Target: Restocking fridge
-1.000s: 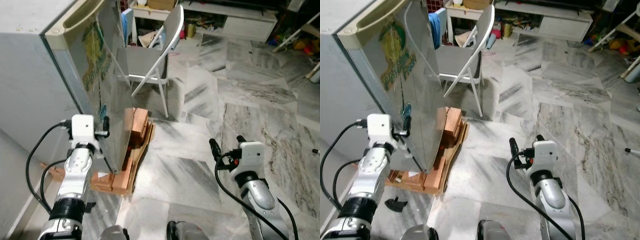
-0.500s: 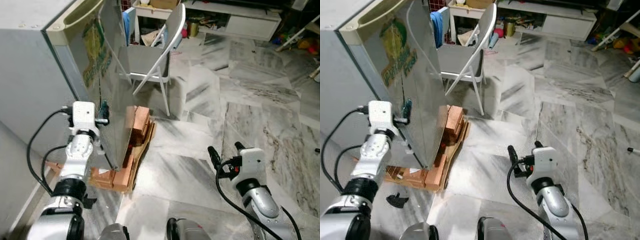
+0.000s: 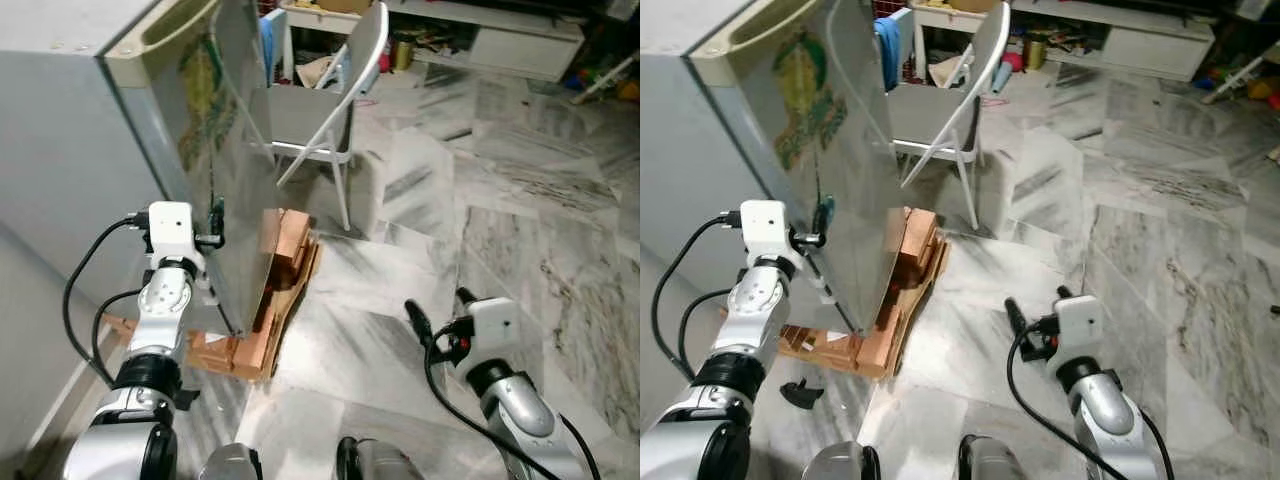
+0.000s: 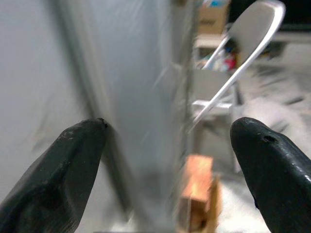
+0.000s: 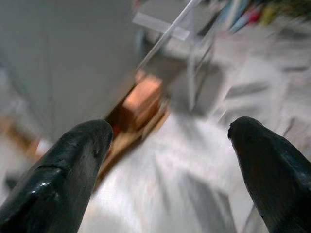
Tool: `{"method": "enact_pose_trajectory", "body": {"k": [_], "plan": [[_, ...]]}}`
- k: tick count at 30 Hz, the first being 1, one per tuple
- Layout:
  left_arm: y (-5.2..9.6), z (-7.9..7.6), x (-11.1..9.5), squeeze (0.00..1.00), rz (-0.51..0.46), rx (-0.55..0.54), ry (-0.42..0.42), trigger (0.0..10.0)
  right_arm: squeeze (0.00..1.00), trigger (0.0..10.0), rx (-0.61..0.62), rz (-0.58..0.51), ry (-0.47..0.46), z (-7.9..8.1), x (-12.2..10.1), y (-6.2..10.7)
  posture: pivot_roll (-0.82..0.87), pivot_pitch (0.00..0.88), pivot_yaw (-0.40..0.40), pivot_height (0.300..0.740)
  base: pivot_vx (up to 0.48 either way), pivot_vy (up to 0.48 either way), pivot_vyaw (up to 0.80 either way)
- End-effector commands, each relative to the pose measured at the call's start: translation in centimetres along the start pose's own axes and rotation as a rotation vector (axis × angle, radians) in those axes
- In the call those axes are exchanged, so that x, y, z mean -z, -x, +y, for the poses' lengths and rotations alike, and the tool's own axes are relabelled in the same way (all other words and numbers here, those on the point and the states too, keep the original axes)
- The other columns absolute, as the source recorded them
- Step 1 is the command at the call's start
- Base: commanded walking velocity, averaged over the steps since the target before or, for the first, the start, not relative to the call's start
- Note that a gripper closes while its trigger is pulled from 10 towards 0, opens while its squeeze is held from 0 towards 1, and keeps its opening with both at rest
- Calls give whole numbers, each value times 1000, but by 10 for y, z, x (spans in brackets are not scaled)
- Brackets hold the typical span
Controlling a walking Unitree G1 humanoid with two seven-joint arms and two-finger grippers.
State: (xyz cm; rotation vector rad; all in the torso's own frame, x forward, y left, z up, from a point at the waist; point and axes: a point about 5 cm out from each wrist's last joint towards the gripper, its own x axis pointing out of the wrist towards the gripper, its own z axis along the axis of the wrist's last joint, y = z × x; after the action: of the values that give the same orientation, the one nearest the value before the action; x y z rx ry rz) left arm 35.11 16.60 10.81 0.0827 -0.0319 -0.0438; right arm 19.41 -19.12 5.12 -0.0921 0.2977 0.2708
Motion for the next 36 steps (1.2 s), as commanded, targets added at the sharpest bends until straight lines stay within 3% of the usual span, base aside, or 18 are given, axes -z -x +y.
{"method": "enact_pose_trajectory", "body": {"k": [1, 2, 4, 5, 7, 8, 9, 10, 14, 16, 19, 20, 21, 23, 24, 25, 29, 36], "plan": [[-12, -21, -25, 0, -86, 107, -28, 10000, 0, 10000, 10, 50, 8, -7, 9, 5, -54, 80, -13, 740, 0, 0, 0], [-16, -35, -32, 0, -101, 161, -12, 10000, 0, 10000, 22, 44, 7, -10, 9, 7, -58, 78, -10, 740, 0, 0, 0], [-19, -46, -36, 0, -106, 193, 17, 10000, 0, 10000, 31, 40, 5, -11, 9, 7, -60, 76, -8, 740, 0, 0, 0], [-19, -66, -41, 0, -107, 264, 67, 10000, 0, 10000, 41, 51, 13, -11, 11, 7, -61, 73, -4, 740, 0, 0, 0], [-18, -75, -42, 0, -109, 299, 78, 10000, 0, 10000, 44, 56, 16, -11, 11, 7, -61, 71, -3, 740, 0, 0, 0], [-12, -104, -47, 0, -123, 426, 92, 10000, 0, 10000, 45, 76, 22, -9, 15, 7, -60, 67, 0, 740, 0, 0, 0], [-12, -104, -47, 0, -123, 426, 92, 10000, 0, 10000, 45, 76, 22, -9, 15, 7, -60, 67, 0, 740, 0, 0, 0], [3, -144, -56, 0, -143, 619, 146, 10000, 0, 10000, 43, 96, 27, -8, 18, 8, -60, 65, 0, 740, 0, 0, 0], [40, -193, -72, 0, -182, 924, 203, 10000, 0, 10000, 42, 100, 26, -8, 19, 7, -60, 62, 0, 740, 0, 0, 0], [38, -193, -62, 0, -153, 909, 173, 10000, 0, 10000, 43, 99, 24, -8, 20, 5, -56, 59, -3, 740, 0, 0, 0], [24, -175, -42, 0, -107, 786, 106, 10000, 0, 10000, 43, 99, 24, -7, 21, 3, -58, 59, -2, 740, 0, 0, 0], [15, -155, -38, 0, -82, 691, 132, 10000, 0, 10000, 43, 99, 26, -7, 22, 2, -57, 58, -3, 740, 0, 0, 0], [15, -155, -38, 0, -82, 691, 132, 10000, 0, 10000, 43, 99, 26, -7, 22, 2, -57, 58, -3, 740, 0, 0, 0], [7, -104, -29, 0, -68, 525, 71, 10000, 0, 10000, 48, 77, 24, -7, 22, 0, -39, 54, 0, 740, 0, 0, 0], [7, -104, -29, 0, -68, 525, 71, 10000, 0, 10000, 48, 77, 24, -7, 22, 0, -39, 54, 0, 740, 0, 0, 0], [7, -92, -27, 0, -49, 484, 83, 10000, 0, 10000, 53, 57, 24, -8, 21, -1, -39, 54, 0, 740, 0, 0, 0], [21, -56, -13, 0, -36, 351, 73, 10000, 0, 10000, 96, -62, -3, -13, 2, -10, -22, 58, 10, 740, 0, -232, 0], [56, -47, 11, 0, 5, 319, 45, 10000, 0, 10000, 82, -190, 14, -10, -28, -16, -11, 69, 13, 740, 0, -454, 0]]}}
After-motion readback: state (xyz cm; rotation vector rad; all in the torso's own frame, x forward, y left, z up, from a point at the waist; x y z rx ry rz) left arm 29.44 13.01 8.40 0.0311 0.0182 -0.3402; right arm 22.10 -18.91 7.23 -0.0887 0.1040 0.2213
